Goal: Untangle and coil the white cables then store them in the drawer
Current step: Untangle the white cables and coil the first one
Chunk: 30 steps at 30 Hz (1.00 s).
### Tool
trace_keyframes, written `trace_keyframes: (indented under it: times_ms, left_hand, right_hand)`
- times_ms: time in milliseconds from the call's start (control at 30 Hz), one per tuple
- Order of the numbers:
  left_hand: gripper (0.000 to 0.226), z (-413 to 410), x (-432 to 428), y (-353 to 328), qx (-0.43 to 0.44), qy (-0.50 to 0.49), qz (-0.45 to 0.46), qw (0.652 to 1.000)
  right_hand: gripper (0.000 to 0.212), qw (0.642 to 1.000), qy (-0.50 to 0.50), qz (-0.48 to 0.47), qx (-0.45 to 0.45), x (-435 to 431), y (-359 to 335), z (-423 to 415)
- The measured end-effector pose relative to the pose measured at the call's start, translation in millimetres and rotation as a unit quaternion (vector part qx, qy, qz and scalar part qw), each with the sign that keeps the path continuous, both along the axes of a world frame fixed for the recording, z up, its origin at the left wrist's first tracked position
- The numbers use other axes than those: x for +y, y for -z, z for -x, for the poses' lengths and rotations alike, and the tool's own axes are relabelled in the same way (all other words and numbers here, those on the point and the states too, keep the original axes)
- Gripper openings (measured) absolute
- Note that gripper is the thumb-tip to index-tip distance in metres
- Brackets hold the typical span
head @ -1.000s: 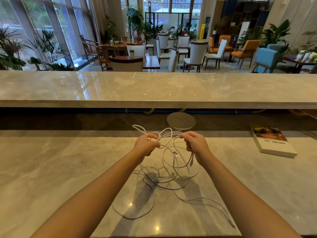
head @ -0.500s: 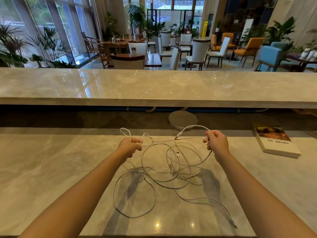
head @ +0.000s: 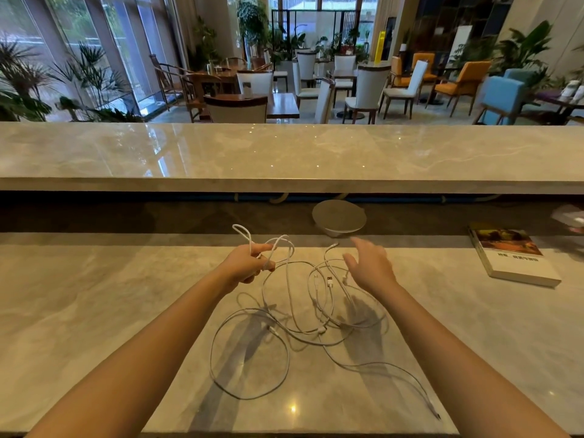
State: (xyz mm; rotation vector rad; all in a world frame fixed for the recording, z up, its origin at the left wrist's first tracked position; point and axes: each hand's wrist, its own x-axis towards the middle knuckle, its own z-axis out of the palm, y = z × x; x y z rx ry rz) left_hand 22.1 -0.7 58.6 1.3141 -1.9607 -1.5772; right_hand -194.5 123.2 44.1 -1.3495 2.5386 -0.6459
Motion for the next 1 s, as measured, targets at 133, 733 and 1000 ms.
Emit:
trace_keyframes:
  times_ms: [133,733,1000]
  left_hand:
    - [0.043,6,7,-10,0.001,0.064,0.009,0.998]
    - [0.036,-22,-9,-9,-0.09,0.08,-0.015,0.993]
    - [0.036,-47,-21,10,-0.107,-0.04,-0.032,0.993]
  right_hand:
    - [0.035,0.958,-0.179,0.067,-0.213,-14,-35,-30]
    - [0.013,0.892,-0.114,0.292,-0.324,-42,-65,-39]
    - [0.017,0.928,-0.13,0.275,-0.215,-37,-73,-22]
